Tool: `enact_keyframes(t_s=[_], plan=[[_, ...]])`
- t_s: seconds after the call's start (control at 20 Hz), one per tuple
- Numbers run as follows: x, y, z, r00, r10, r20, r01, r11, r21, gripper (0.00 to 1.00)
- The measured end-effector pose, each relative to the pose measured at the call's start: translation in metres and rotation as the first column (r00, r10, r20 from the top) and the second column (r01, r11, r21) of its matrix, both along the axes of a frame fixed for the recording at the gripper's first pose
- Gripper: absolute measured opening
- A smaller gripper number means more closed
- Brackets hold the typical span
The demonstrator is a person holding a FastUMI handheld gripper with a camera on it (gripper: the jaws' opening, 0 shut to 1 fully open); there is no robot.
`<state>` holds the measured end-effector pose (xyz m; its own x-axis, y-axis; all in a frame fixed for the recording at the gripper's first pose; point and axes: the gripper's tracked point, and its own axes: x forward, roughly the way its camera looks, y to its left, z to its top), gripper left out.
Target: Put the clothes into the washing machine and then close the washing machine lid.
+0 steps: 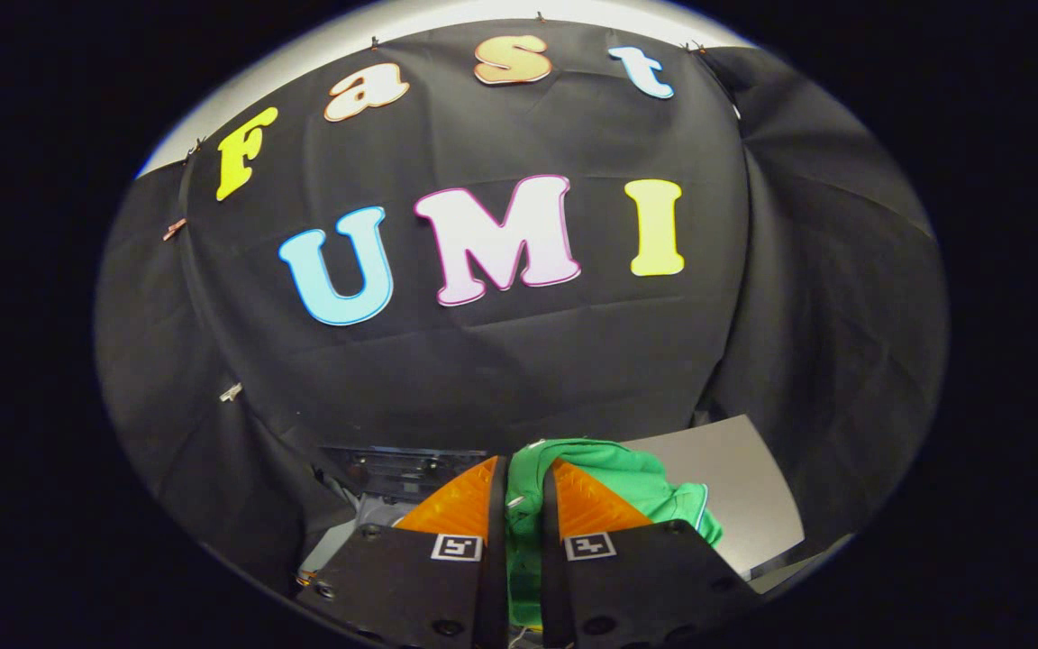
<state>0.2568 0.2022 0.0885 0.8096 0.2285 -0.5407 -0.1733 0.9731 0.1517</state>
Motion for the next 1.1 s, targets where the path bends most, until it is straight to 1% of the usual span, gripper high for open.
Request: enact_keyframes(t_s=[0.4,0.6,0.7,0.9,1.1], plan=[[-0.016,0.115,0.002,0.993,0.12,0.009,-0.12,0.993,0.021,0.18],[-0.023,0.161,-0.005,0.988,0.157,0.01,-0.157,0.986,0.046,0.18],[-0.025,0.174,-0.016,0.986,0.165,-0.002,-0.164,0.986,0.039,0.18],[-0.024,0.19,-0.047,0.987,0.157,-0.043,-0.155,0.986,0.055,0.19],[-0.026,0.209,-0.085,0.98,0.181,-0.078,-0.177,0.982,0.065,0.19]])
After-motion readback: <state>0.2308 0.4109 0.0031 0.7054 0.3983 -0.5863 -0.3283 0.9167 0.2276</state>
